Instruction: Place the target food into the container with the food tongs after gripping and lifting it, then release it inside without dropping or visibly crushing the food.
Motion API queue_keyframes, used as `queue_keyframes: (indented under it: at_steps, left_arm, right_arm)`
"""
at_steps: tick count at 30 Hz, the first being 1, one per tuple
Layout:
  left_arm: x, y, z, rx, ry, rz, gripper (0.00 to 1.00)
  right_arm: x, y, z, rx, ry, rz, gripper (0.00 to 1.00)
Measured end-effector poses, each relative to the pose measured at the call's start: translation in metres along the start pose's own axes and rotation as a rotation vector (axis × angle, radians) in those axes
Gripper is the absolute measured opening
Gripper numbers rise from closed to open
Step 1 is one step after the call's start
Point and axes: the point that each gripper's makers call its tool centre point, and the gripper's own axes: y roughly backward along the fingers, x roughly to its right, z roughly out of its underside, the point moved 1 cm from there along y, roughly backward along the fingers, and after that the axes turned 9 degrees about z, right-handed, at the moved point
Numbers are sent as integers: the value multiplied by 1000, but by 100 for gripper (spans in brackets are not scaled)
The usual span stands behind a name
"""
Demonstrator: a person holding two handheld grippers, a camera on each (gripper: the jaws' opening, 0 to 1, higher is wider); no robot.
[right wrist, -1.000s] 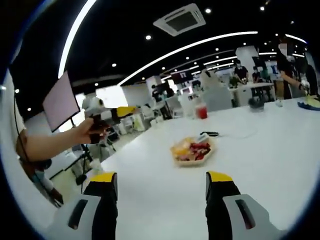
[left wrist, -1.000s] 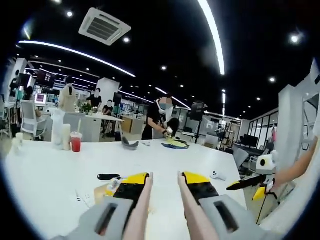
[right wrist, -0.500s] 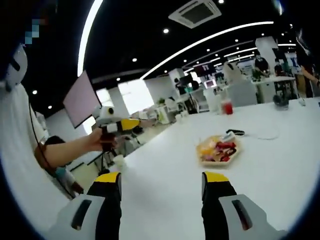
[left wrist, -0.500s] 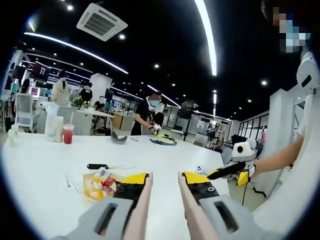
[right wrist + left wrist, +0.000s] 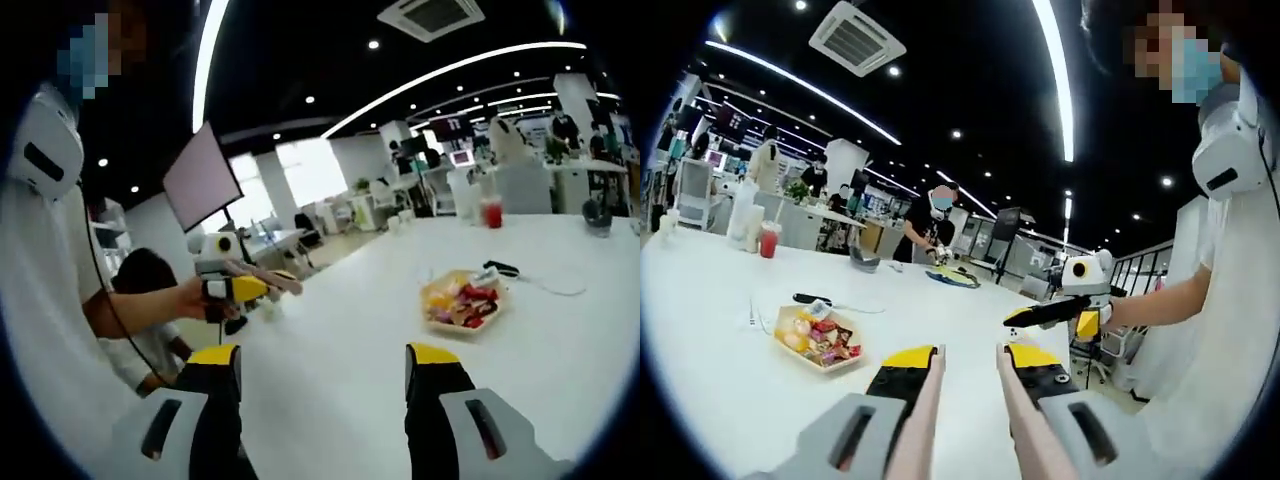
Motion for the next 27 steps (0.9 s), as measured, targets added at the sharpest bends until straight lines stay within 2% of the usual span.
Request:
queue_keyframes:
  at_steps: [4, 6, 9, 11, 14, 15, 20, 25, 27]
  left_arm:
    - [13, 0, 16, -43, 8, 14, 25]
    - [18, -1, 22, -63, 2, 31, 25]
    - [17, -4, 28, -102, 16, 33, 25]
    - [24, -7, 29, -125, 0, 83, 25]
    - [31, -13, 27, -115, 3, 134, 25]
    - [35, -19, 24, -86, -2, 170, 25]
    - [43, -36, 29, -78, -18, 236, 25]
    - [60, -51, 35, -68, -26, 304, 25]
    - [69, -57, 39, -68, -19, 336, 25]
  right_arm:
    - [-10, -7, 8, -24, -20, -79, 69]
    - [-21, -8, 9, -32, 14, -140, 70]
    - [-28, -11, 14, -39, 52, -182, 67]
    - [-29, -14, 17, -34, 50, -204, 63]
    - [-32, -17, 15, -18, 21, -238, 58]
    - [-32, -17, 15, -18, 20, -240, 57]
    - [-38, -15, 16, -18, 28, -277, 55]
    - [-41, -13, 21, -14, 52, -304, 45]
    - [-47, -12, 29, -35, 69, -334, 41]
